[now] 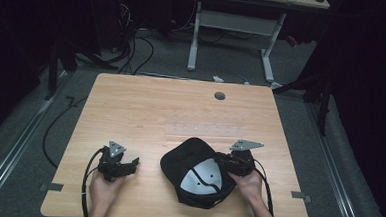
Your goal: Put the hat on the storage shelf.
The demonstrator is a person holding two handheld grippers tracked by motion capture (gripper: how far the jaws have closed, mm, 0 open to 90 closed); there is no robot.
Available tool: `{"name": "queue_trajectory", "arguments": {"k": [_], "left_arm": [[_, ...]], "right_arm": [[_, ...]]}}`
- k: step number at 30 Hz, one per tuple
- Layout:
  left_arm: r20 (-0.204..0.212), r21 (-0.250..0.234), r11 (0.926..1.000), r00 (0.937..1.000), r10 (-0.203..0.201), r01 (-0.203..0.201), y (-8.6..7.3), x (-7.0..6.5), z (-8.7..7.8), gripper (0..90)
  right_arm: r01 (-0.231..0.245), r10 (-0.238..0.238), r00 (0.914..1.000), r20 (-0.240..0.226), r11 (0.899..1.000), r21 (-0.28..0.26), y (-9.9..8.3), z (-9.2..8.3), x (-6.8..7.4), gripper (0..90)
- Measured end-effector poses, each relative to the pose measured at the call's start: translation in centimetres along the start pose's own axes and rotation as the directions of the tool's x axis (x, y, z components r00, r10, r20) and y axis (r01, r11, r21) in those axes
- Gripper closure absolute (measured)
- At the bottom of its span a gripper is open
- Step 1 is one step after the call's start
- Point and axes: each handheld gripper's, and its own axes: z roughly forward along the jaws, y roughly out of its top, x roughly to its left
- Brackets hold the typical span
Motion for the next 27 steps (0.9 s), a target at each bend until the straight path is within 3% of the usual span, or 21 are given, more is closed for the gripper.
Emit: {"name": "queue_trajectory", "arguments": {"k": [17,22,27], "left_arm": [[-0.007,-0.003,1.0000,1.0000,-0.005,0.005,-0.1,-0.2,0.1,25.6],[0.052,0.002,0.9998,0.9985,-0.018,0.018,0.0,-0.8,-0.5,25.8],[0.152,-0.021,0.9997,0.9884,0.010,-0.007,0.1,-2.6,-1.7,25.8]], "right_arm": [[-0.042,0.044,0.9984,0.036,0.998,-0.041,0.1,-3.0,-0.7,78.8],[-0.055,0.057,0.9974,0.045,0.997,-0.049,0.4,-3.7,-0.8,78.8],[-0.053,0.056,0.9974,0.047,0.997,-0.061,0.9,-4.4,-0.8,78.7]]}}
